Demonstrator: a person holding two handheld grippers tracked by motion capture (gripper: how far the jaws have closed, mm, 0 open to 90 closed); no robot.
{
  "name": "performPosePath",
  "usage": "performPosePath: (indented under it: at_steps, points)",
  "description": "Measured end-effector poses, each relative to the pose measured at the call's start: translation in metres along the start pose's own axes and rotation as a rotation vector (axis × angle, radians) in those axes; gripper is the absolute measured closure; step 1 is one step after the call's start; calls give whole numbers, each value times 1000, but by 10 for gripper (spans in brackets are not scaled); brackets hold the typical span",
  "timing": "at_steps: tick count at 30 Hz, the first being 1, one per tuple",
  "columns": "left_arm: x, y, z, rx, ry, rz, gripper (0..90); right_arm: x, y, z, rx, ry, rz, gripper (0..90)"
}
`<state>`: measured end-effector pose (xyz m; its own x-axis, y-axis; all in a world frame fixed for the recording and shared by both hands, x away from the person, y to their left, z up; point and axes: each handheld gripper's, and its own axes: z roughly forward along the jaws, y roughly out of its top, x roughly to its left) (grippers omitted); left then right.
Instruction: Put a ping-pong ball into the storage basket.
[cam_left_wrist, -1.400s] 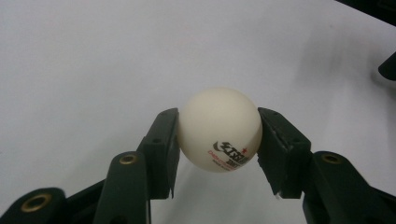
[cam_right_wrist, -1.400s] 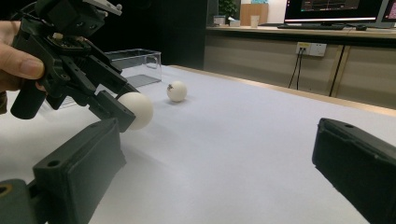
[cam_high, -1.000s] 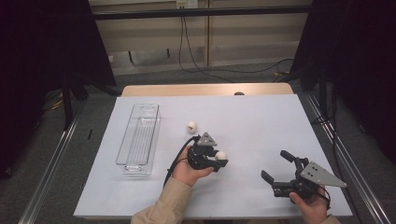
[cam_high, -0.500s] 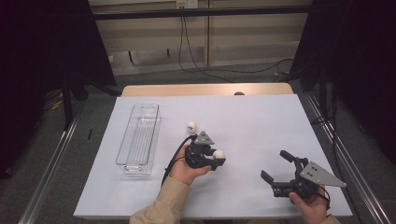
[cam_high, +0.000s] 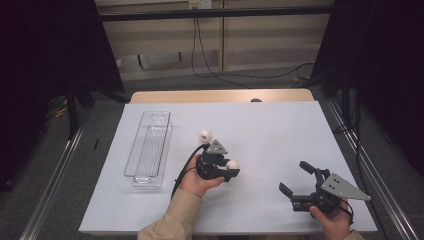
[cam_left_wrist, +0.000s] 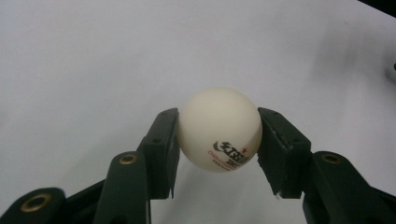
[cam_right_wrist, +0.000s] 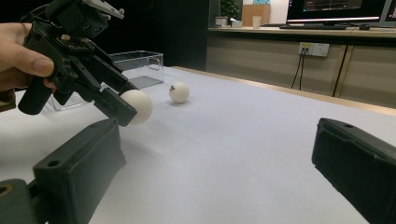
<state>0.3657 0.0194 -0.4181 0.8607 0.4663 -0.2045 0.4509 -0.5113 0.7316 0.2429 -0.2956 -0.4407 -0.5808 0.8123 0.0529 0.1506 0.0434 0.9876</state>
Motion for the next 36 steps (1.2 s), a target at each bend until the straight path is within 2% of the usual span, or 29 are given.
performPosePath:
  at_steps: [18, 36]
  points:
    - [4, -1, -4, 6, 11, -3, 511, 1, 0, 0, -2, -1, 1, 12]
    - [11, -1, -15, -1, 21, -27, 511, 1, 0, 1, 0, 3, 0, 13]
